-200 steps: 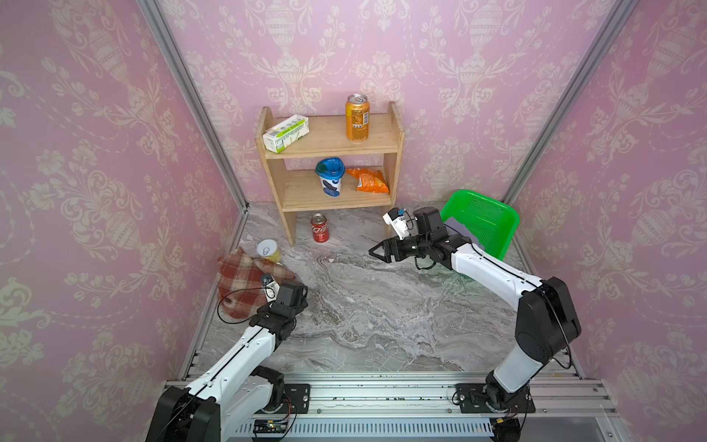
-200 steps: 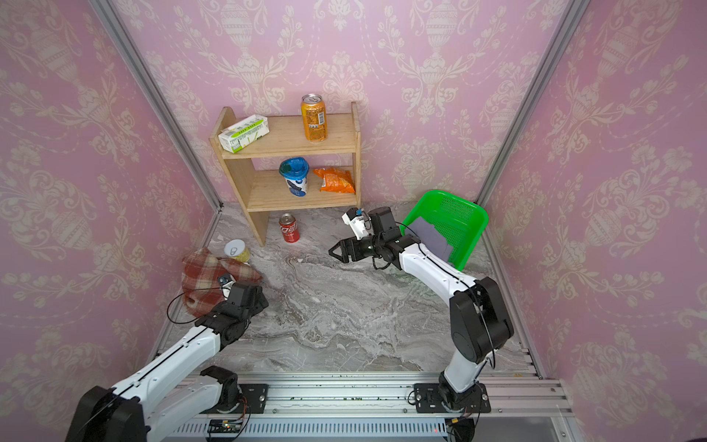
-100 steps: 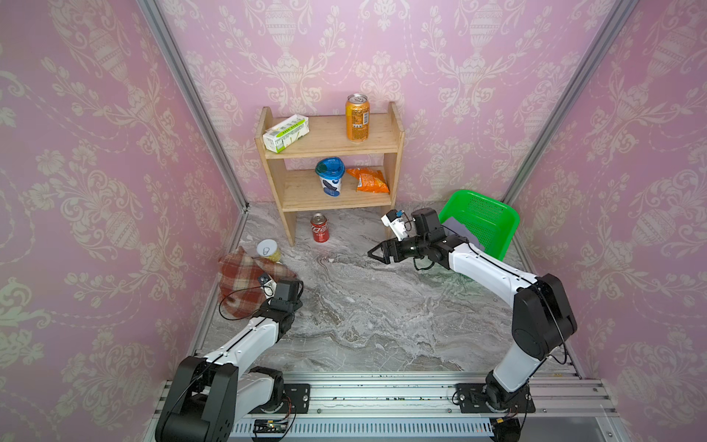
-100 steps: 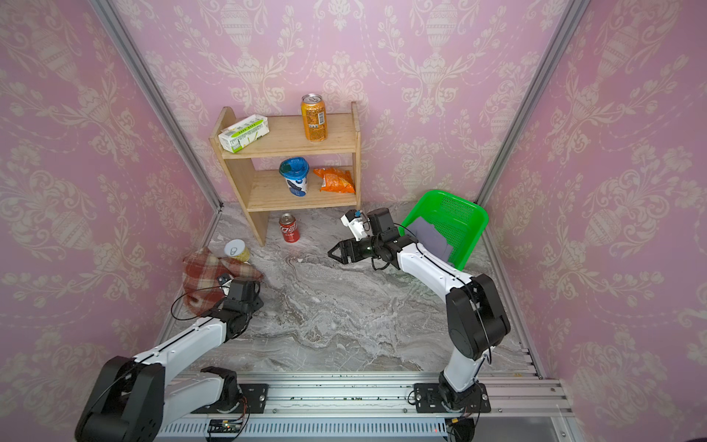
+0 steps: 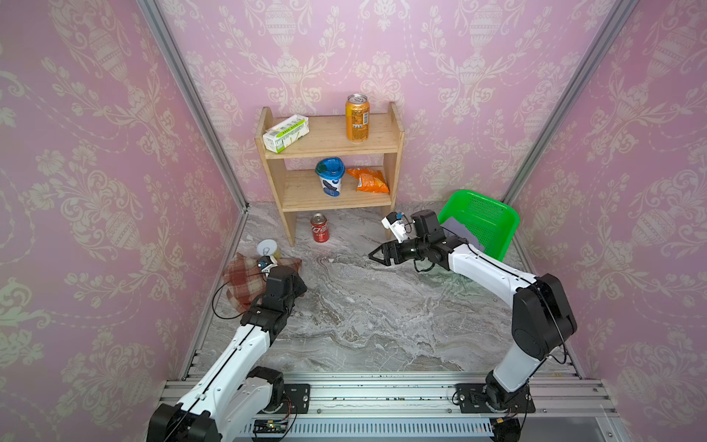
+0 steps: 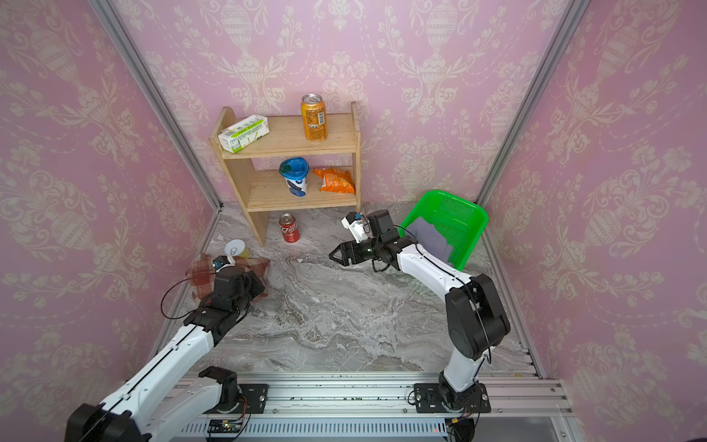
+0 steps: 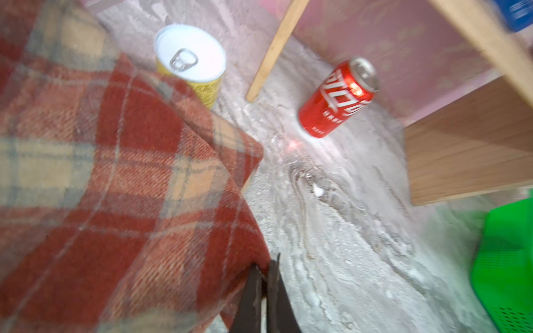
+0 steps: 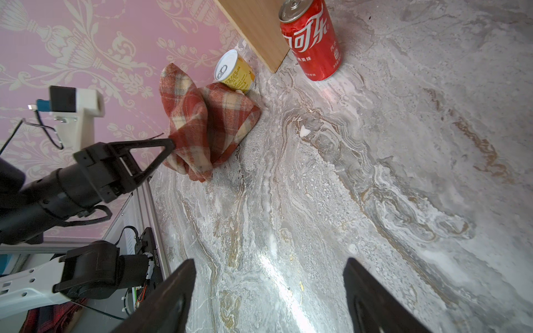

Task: Roll up the skirts
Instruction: Pick up the skirt from the center of the board, then place the skirt at the center of the board.

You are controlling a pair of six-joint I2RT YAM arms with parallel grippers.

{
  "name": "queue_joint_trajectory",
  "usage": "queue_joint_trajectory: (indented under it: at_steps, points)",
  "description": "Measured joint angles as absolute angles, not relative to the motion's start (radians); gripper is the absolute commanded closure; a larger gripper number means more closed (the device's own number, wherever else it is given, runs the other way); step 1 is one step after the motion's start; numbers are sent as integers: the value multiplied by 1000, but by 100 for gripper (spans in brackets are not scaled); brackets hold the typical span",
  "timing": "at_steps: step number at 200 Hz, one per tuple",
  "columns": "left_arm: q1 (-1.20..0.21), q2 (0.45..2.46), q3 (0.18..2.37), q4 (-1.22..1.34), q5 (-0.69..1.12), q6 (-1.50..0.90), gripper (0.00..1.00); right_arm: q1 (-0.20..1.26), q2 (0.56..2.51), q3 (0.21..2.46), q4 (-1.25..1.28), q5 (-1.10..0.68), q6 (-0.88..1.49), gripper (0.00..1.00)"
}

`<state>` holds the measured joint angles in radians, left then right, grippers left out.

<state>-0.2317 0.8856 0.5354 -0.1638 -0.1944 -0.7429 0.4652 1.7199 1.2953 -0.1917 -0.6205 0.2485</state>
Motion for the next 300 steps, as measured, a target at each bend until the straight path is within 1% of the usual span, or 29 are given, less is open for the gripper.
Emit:
queue_joint_trajectory:
  at_steps: [17,38,48,56,58,92,140,162,179,202,207,220,225,229,237,243,253,263,276,300]
  points:
    - [-251,844,572,-209,-178,-743,100,465,1720,1295,-192,-620,260,16]
    - [-287,830,642,-267,-158,-730,100,465,1717,1290,-192,-614,265,12]
    - [-305,830,685,-295,-149,-719,100,465,1711,1284,-193,-613,269,8]
    - [-316,831,719,-311,-143,-711,100,465,1703,1276,-194,-613,271,1]
    - [-320,831,730,-315,-142,-709,100,465,1701,1274,-194,-614,271,0]
    - [-390,863,900,-350,-127,-662,100,450,1642,1204,-141,-638,316,0]
    - [-473,962,1080,-369,-83,-611,100,354,1575,1031,26,-717,453,0]
    - [-503,1021,1152,-374,-60,-598,100,326,1527,987,57,-729,488,0]
    - [-530,1079,1221,-372,-42,-588,100,323,1475,980,60,-737,493,6]
    - [-553,1161,1299,-340,-2,-588,100,323,1403,980,43,-733,459,22]
    - [-554,1177,1309,-330,6,-588,100,323,1392,980,31,-731,451,27]
    - [-555,1214,1319,-292,25,-588,100,323,1368,979,5,-717,425,47]
    - [-555,1228,1320,-278,31,-588,95,323,1362,976,-6,-711,420,51]
    - [-555,1244,1320,-268,36,-588,91,323,1357,974,-10,-707,408,53]
    - [-555,1274,1320,-245,47,-591,80,322,1354,968,-25,-698,402,53]
    - [-555,1301,1318,-225,60,-593,70,321,1353,963,-39,-690,393,53]
    - [-557,1354,1303,-174,88,-596,51,321,1353,952,-60,-679,385,47]
    - [-561,1396,1271,-125,107,-601,39,321,1353,942,-81,-671,376,39]
    - [-568,1436,1187,-51,123,-613,33,320,1353,926,-103,-665,361,33]
    - [-575,1447,1013,19,125,-619,34,320,1353,890,-124,-665,342,32]
